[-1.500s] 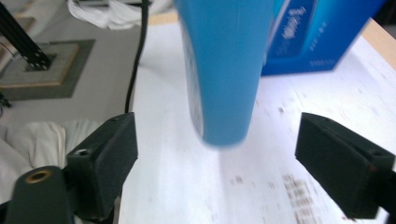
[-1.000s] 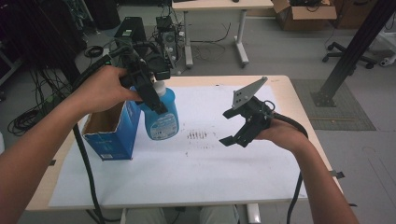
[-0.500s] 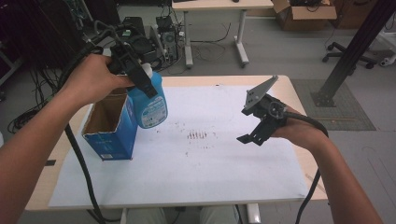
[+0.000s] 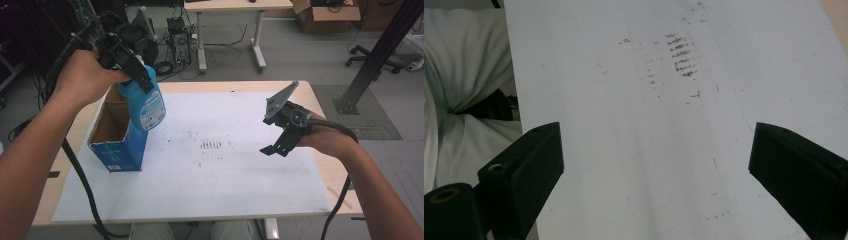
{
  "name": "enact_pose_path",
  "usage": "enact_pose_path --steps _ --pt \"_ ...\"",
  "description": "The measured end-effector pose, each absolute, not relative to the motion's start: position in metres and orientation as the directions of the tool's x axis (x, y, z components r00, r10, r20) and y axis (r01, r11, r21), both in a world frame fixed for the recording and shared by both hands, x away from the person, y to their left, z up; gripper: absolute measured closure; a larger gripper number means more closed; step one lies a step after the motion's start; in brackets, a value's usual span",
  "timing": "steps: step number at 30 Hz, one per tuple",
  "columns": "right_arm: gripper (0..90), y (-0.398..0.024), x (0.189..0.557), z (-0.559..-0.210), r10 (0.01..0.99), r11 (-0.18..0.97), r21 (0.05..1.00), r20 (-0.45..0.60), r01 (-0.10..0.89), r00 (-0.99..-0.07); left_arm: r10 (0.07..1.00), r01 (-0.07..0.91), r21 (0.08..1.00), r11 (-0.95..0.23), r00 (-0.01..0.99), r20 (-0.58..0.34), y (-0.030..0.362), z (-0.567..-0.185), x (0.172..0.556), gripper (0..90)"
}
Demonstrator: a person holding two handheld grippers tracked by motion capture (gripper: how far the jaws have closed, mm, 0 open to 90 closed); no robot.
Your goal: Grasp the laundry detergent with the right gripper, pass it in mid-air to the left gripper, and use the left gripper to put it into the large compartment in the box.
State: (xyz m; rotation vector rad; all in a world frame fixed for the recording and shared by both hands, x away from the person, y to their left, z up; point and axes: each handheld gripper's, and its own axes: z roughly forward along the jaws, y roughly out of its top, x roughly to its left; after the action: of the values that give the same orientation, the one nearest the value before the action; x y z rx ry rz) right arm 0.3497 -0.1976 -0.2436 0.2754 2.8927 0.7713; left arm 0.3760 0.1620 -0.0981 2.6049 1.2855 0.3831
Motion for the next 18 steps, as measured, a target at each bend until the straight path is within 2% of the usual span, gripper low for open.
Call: enact_pose_path --steps 11,18 --pt "7.9 -0.191 0.351 -0.237 0.205 0.867 0.48 -0.094 0.136 -0.974 0.898 0.85 0.29 -0.439 0.421 0.126 0.186 -0.08 0.377 37.9" --pt "8.0 -0.187 0.355 -0.236 0.186 0.868 0.484 -0.101 0.115 -0.977 0.961 0.912 0.304 -0.276 0.253 0.115 0.213 -0.074 0.378 37.8"
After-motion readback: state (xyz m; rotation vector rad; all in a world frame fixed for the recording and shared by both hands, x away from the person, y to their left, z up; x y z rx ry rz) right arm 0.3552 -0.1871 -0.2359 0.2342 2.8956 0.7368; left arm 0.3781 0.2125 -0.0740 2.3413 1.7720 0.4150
